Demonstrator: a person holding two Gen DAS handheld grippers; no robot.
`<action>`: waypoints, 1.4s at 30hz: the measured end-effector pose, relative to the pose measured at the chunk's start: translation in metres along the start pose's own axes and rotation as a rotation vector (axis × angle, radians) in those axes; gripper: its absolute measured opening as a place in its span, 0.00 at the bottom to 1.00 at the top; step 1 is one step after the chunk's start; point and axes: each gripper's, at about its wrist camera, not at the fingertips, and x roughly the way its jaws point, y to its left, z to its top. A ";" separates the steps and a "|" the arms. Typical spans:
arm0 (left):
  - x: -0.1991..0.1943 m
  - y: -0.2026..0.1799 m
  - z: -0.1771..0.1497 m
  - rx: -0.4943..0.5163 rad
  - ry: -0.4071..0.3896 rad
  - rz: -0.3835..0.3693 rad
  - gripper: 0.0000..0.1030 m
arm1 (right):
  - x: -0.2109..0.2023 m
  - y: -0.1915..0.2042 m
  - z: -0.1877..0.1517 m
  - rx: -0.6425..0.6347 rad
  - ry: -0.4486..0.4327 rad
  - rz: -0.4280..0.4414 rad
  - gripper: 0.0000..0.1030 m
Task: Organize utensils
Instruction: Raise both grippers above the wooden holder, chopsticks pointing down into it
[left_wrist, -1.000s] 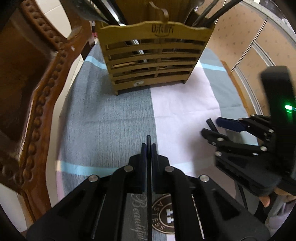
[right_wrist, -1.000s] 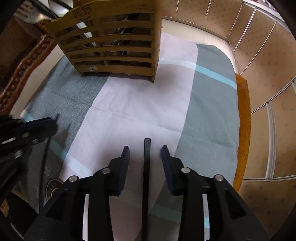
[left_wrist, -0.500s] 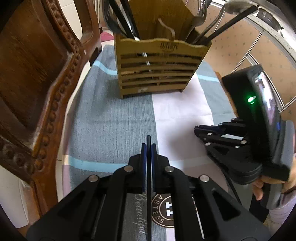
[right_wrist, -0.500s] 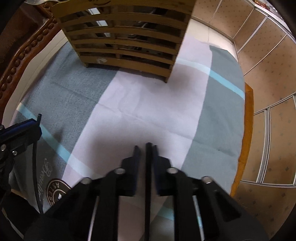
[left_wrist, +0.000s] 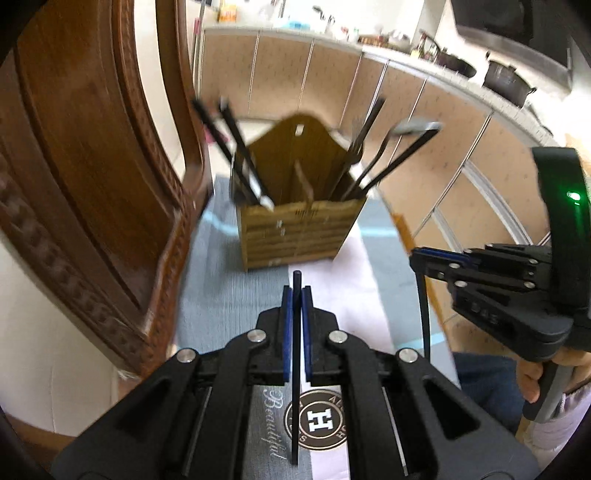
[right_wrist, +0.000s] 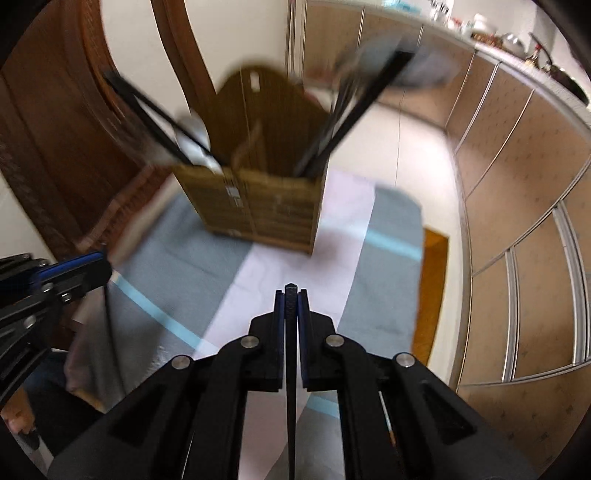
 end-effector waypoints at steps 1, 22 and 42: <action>-0.005 -0.001 0.001 0.004 -0.013 0.001 0.05 | -0.012 -0.001 0.000 0.004 -0.027 0.006 0.07; -0.071 -0.024 0.006 0.041 -0.195 0.057 0.05 | -0.112 -0.010 -0.017 0.018 -0.343 -0.041 0.07; -0.115 -0.037 0.011 0.083 -0.300 0.095 0.05 | -0.116 -0.009 -0.019 0.049 -0.412 -0.059 0.07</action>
